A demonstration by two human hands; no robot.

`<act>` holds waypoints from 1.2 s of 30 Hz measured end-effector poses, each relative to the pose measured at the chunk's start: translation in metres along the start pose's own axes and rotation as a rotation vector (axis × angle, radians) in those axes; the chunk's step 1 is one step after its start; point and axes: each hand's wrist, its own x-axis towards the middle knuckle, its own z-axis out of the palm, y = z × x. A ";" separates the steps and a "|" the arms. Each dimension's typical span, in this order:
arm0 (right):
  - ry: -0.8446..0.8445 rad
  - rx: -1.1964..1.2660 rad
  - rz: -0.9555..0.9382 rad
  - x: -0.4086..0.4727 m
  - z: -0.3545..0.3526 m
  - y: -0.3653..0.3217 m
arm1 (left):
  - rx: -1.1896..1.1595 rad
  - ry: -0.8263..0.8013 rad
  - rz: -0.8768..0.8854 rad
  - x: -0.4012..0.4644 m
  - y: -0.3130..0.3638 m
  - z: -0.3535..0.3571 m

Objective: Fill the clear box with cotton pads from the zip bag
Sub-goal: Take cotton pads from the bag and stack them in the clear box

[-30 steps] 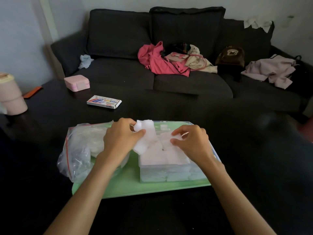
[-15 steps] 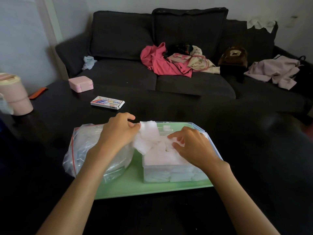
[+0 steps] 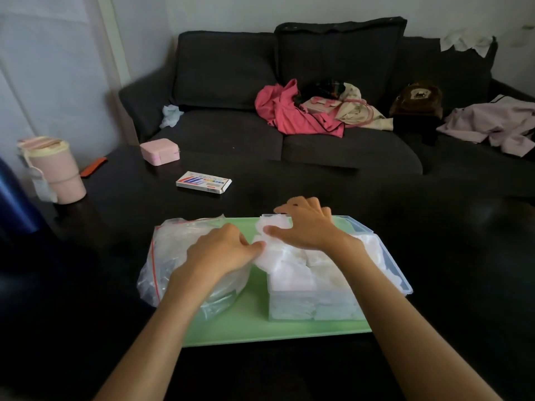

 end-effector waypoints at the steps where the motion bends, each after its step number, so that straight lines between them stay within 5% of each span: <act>1: -0.036 0.033 0.004 0.004 0.002 0.000 | -0.017 0.005 0.000 0.001 -0.001 0.000; 12: 0.494 0.685 0.018 -0.017 -0.009 0.009 | -0.382 0.102 0.107 0.011 -0.011 -0.001; 20: 0.345 1.121 0.214 -0.079 -0.041 0.073 | -0.603 0.165 0.399 0.003 0.019 -0.014; 27: 0.344 1.182 0.349 -0.099 -0.042 0.115 | -0.361 -0.111 0.524 0.000 0.062 0.028; 36: 0.359 1.112 0.278 -0.099 -0.043 0.118 | -0.036 -0.092 0.513 0.018 0.065 0.034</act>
